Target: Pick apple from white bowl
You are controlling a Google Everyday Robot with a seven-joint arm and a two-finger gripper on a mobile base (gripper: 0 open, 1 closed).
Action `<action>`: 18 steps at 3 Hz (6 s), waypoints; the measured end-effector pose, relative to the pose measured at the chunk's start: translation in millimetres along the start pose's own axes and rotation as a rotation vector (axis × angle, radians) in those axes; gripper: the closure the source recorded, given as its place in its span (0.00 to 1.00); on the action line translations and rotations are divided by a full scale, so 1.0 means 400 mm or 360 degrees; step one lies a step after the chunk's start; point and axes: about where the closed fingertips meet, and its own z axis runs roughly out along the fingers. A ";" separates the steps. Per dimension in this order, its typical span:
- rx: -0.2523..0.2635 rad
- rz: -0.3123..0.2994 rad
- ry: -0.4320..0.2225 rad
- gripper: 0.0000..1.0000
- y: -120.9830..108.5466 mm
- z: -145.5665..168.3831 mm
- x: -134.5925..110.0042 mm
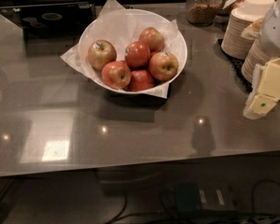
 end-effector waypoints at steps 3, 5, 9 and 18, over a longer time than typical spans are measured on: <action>-0.0046 -0.0142 -0.0450 0.00 -0.097 0.156 -0.237; -0.0031 -0.0086 -0.0535 0.00 -0.089 0.177 -0.269; 0.0154 0.0108 -0.0836 0.00 -0.105 0.275 -0.417; 0.0096 0.0134 -0.1058 0.28 -0.128 0.261 -0.404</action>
Offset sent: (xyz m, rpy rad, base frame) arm 0.0837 0.0957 -0.0314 0.2640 -0.0313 0.1874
